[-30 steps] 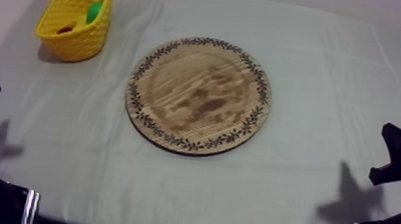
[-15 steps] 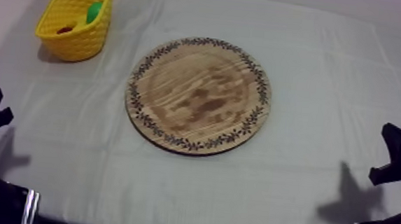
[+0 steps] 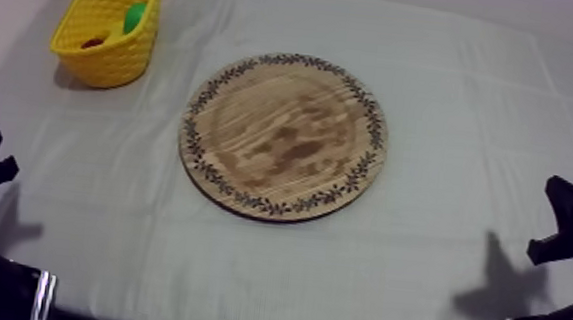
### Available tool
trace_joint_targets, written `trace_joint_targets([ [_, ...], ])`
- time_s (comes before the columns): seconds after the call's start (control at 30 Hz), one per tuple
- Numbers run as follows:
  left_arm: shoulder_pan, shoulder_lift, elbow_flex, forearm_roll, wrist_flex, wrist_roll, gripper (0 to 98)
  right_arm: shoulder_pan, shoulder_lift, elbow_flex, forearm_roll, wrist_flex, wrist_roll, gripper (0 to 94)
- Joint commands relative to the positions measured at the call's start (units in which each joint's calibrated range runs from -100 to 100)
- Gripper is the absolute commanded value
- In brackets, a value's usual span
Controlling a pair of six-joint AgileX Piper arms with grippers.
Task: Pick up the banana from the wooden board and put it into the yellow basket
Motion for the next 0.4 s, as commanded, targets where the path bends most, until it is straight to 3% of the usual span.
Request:
trace_joint_targets([
  [0.0, 0.0, 0.0, -0.1, 0.03, 0.1, 0.0, 0.0, 0.0, 0.0, 0.0, 0.0, 0.0, -0.1, 0.3],
  [0.37, 0.2, 0.0, -0.1, -0.07, 0.2, -0.4, 0.0, 0.0, 0.0, 0.0, 0.0, 0.0, -0.1, 0.3],
])
